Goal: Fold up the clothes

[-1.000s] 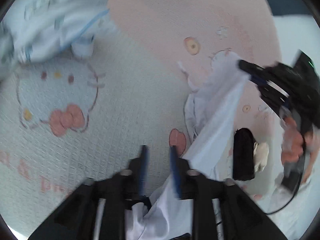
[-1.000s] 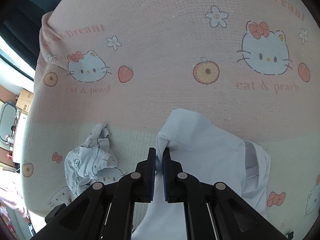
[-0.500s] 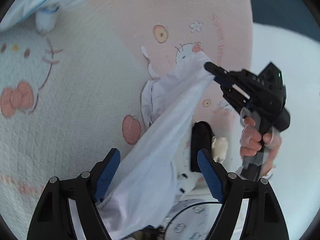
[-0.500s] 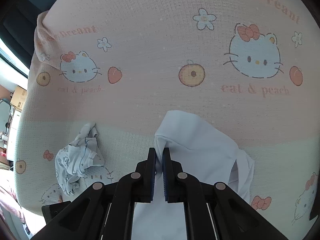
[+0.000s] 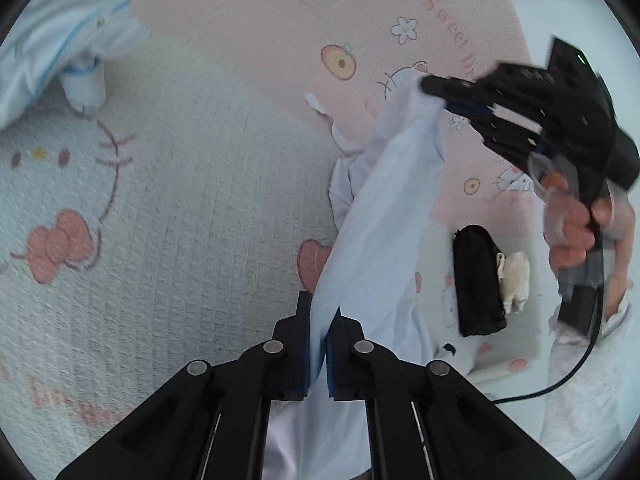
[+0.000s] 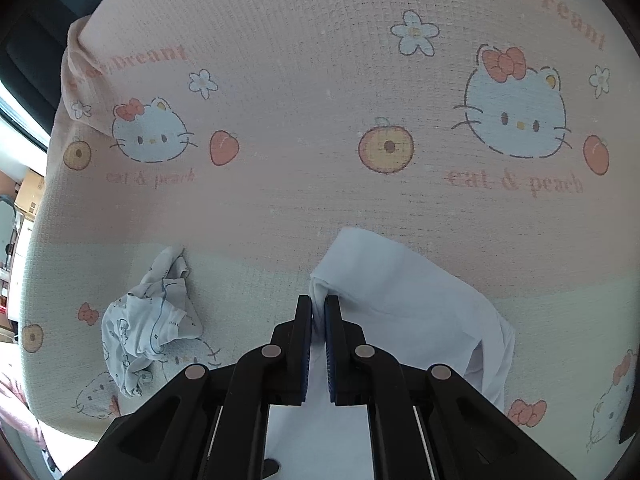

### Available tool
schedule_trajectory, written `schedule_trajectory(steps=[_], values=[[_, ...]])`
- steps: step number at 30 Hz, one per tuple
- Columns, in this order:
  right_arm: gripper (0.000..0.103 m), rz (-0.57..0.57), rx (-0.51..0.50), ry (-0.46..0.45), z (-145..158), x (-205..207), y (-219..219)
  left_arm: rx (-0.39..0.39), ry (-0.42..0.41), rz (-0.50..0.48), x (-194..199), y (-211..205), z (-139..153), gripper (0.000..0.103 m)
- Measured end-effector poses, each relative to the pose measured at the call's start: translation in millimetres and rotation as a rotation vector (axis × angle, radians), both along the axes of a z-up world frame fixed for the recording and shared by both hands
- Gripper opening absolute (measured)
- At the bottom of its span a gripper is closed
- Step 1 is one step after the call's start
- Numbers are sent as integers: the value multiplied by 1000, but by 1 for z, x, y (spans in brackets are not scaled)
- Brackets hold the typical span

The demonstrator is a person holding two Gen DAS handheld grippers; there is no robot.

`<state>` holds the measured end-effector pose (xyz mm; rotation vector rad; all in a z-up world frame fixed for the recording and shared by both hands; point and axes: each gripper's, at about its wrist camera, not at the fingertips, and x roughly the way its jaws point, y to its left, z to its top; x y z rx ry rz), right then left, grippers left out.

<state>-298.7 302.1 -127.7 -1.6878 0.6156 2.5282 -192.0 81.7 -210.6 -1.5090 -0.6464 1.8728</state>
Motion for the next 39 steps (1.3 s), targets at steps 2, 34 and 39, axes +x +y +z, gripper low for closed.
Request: schedule_trajectory(steps=[2,34,39], values=[[4,5,-15,23,4,-13,-5,-11,23,-7,-5,1,8,4],[52,2,92,-132,-3,79,108,-55,-121,200,-64,10,4,84],[52,-35,56,-120,-17,116,134,-128,-75,126,-63,40,19,84]])
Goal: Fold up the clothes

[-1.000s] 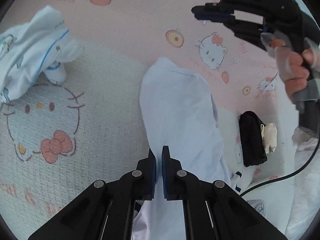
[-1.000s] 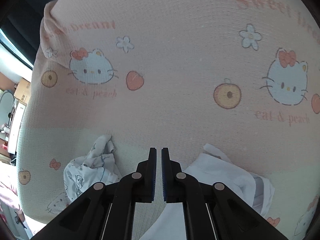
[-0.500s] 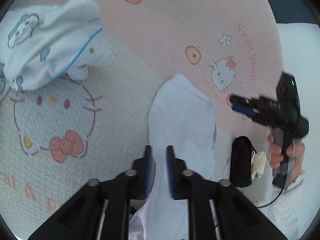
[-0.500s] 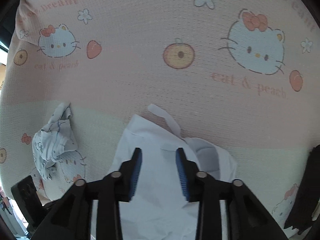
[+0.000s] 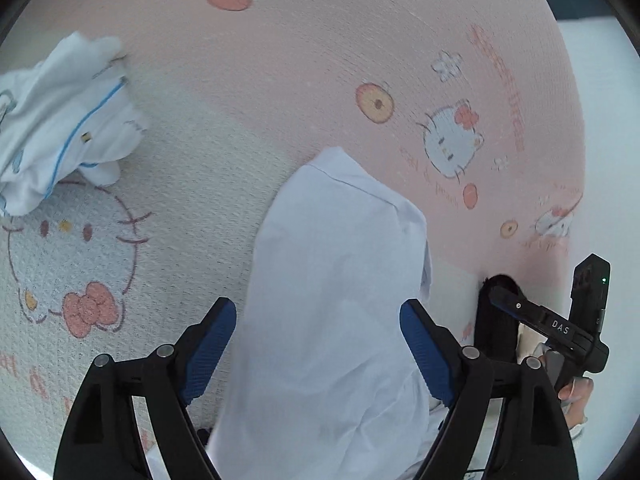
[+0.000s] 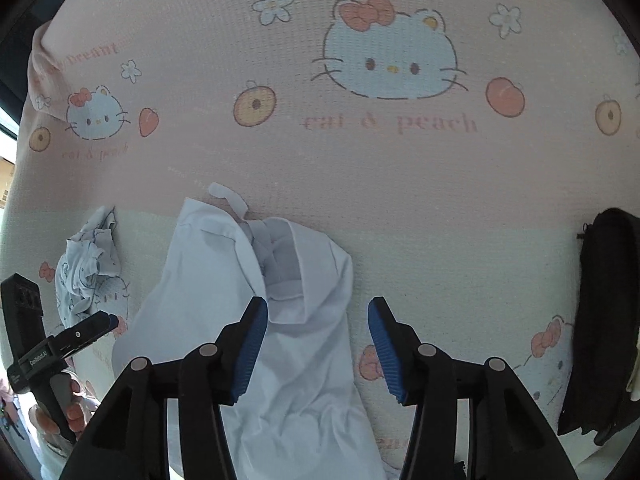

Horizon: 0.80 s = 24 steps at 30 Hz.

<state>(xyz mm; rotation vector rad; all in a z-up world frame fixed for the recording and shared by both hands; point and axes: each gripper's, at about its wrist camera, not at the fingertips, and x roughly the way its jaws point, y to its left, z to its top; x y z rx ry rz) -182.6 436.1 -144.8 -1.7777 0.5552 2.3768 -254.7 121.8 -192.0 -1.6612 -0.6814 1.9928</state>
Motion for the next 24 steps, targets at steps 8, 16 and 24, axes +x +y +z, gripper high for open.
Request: schedule_trajectory(steps=[8,16,24], values=[[52,-40,-51,23,-37,36,33,-115,12,-104,-20,28,7,84],[52,88,-2,66,-63,26,38,-192,47,-180,-65,47,-10,83],[52,227,36,133,-92,7,25,-183,40,-188,-84,49,-48,83]])
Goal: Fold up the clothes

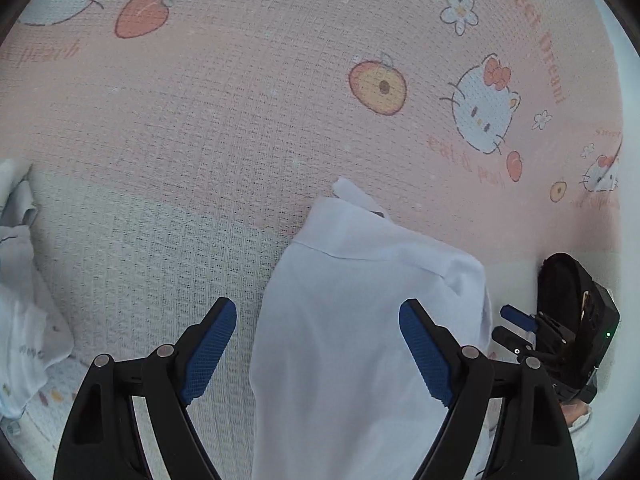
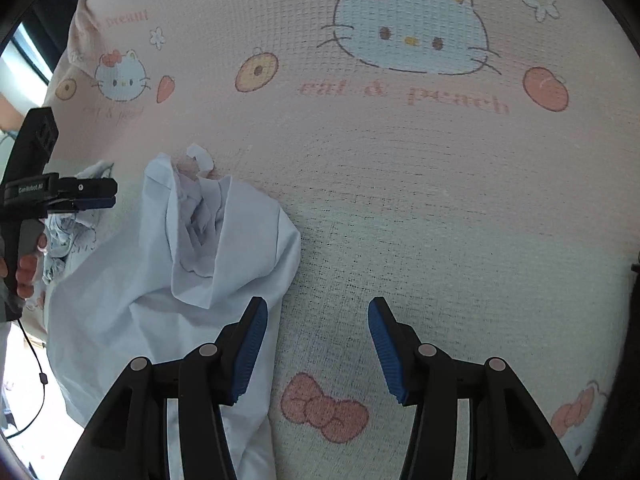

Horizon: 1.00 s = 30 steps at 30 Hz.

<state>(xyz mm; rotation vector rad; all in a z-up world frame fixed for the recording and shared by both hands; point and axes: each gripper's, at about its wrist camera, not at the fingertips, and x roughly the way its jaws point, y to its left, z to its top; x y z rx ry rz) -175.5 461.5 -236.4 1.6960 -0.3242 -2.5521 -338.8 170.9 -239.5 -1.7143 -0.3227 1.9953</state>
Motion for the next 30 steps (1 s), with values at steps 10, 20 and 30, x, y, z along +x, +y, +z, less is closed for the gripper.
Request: schedule_trajectory(steps=[10,20,30], values=[[52,142,142,27,-12,-24,-35,23,65,14,-2,5,-20,83],[52,181,204,77,-14,-33,-55,-66,137,-37,4,31,-22,98],[48,134,225,123,-16,-41,-74,-213,208,-50,13,51,-23,92]])
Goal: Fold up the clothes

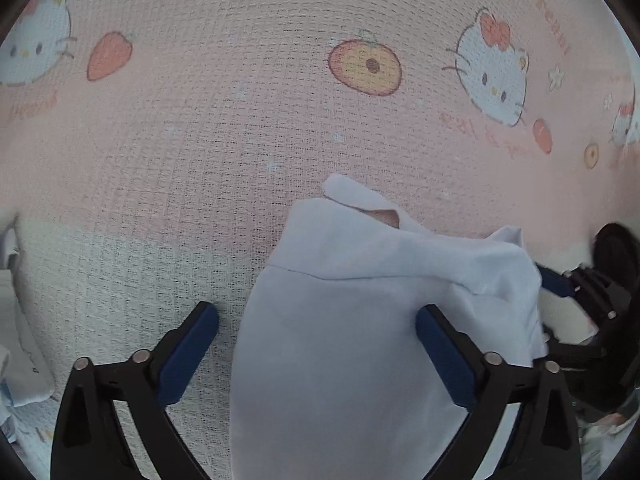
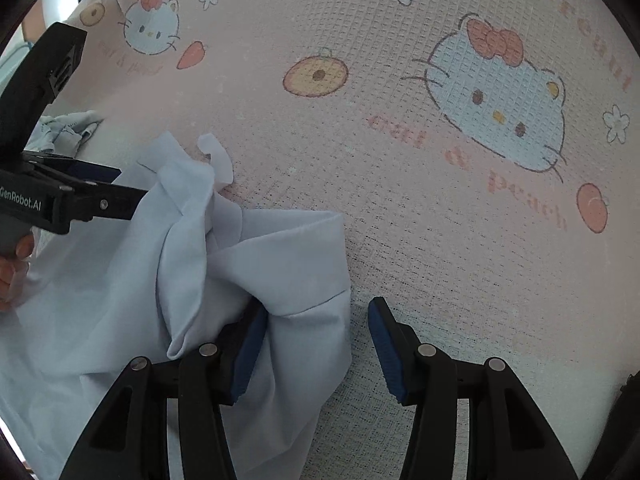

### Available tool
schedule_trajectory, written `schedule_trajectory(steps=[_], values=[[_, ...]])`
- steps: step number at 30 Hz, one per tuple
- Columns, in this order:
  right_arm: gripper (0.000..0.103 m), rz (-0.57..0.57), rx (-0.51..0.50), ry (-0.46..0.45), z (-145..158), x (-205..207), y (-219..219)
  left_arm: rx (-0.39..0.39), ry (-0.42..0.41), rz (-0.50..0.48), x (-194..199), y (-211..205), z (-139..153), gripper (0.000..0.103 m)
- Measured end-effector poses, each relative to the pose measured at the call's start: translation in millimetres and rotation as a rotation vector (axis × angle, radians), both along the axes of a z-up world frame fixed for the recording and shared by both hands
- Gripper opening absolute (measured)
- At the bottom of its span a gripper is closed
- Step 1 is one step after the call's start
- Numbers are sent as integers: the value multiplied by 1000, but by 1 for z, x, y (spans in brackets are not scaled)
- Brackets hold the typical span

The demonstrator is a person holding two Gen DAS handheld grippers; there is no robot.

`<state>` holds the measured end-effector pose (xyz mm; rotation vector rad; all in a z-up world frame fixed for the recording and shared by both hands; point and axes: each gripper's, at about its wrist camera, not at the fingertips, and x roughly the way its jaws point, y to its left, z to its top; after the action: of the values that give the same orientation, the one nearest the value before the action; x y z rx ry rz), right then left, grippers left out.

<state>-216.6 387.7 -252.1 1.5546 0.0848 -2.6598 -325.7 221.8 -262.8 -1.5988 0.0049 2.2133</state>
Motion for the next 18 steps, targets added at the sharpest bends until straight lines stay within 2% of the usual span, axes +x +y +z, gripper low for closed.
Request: schedule_trajectory(steps=[1,2,3,4,6,7,8,9,12,14,18], values=[[44,-4,1,1,0,0,-2,-43,21,-11,3,5,1,88],[42,-10,-8,1,1,0,-3,-52,39,-25,6,8,2,82],[35,-17,-18,-2,1,1,-4,-61,57,-39,9,12,4,71],[29,-22,-19,-3,2,2,-7,-69,72,-51,12,16,6,65],[20,-33,-8,-7,3,2,-16,-65,75,-63,15,26,9,40],[13,-33,9,-12,4,1,-25,-67,78,-70,17,32,11,33],[9,-31,27,-18,5,0,-35,-87,92,-81,18,40,12,22],[5,-33,47,-20,5,0,-44,-118,113,-94,21,49,14,15],[2,-45,100,-17,8,-3,-59,-176,153,-104,27,64,16,10],[2,-71,119,-7,12,7,-51,-162,144,-71,24,62,18,8],[0,-95,233,27,26,13,-45,-149,147,-18,16,40,30,7]])
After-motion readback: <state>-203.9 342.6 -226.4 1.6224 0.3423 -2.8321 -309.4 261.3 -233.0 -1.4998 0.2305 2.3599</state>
